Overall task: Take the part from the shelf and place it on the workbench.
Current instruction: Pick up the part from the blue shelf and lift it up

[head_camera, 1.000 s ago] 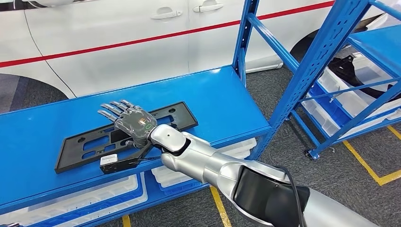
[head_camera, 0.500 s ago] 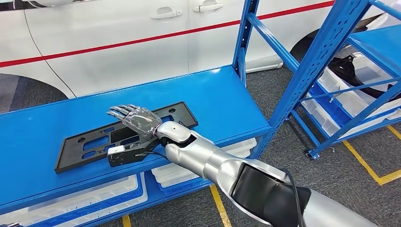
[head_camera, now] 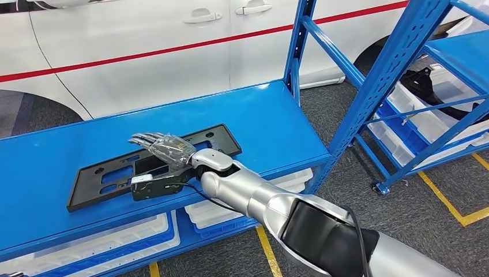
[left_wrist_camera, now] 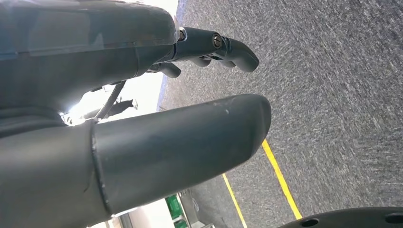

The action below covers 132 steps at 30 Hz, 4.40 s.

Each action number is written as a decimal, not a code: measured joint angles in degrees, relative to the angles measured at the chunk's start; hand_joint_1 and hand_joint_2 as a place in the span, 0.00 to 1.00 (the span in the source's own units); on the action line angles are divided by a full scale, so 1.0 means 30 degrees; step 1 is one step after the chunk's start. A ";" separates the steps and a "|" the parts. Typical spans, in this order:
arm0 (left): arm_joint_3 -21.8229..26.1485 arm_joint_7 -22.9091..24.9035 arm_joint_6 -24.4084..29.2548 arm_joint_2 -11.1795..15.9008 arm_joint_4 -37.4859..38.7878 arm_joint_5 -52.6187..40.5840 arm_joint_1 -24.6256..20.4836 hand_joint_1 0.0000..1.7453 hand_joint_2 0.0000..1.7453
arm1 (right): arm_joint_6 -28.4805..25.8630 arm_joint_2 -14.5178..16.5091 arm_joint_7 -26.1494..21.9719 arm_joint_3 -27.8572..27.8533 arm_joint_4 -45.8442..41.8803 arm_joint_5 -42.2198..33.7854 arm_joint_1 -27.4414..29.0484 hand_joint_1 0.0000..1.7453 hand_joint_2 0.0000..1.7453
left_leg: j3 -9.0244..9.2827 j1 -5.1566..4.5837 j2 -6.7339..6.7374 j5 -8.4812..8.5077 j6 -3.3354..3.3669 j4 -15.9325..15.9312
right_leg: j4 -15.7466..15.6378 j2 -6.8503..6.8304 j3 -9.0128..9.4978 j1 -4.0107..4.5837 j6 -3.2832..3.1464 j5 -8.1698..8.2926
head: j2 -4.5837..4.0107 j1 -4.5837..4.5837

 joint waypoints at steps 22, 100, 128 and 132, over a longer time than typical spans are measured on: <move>0.0071 -0.0146 0.0262 0.0000 0.0000 0.0807 0.0109 0.00 0.00 | 0.2619 -0.0168 0.0410 0.2662 -0.1374 -0.2856 0.0297 0.00 1.00 | -0.0005 0.0000 -0.0001 -0.0002 -0.0001 0.0000 | 0.0000 -0.0001 0.0000 0.0000 -0.0001 -0.0001 | -0.0002 0.0000; -0.0133 -0.0014 0.0590 -0.0109 0.0000 0.0561 0.0135 0.00 0.00 | -0.6614 -0.1457 0.7590 0.0005 0.4850 0.6249 0.0714 1.00 1.00 | 0.0070 -0.0003 0.0015 -0.0007 0.0000 0.0009 | -0.0009 0.0012 0.0040 -0.0004 0.0002 -0.0002 | 0.0002 0.0000; -0.0133 -0.0057 0.0568 -0.0109 0.0000 0.0605 0.0112 0.00 1.00 | -0.6656 -0.1470 0.7293 -0.0520 0.4850 0.6429 0.0768 1.00 1.00 | 0.0084 -0.0003 0.0010 -0.0005 0.0002 0.0009 | -0.0009 0.0009 0.0054 -0.0005 0.0002 0.0000 | 0.0000 0.0000; -0.0126 -0.0275 0.0425 -0.0107 0.0000 0.0795 0.0106 0.00 1.00 | -0.6738 -0.1470 0.7164 -0.0673 0.4850 0.6552 0.0798 1.00 1.00 | 0.0086 -0.0003 0.0010 -0.0005 0.0002 0.0009 | -0.0009 0.0009 0.0058 -0.0004 0.0002 0.0000 | 0.0002 0.0000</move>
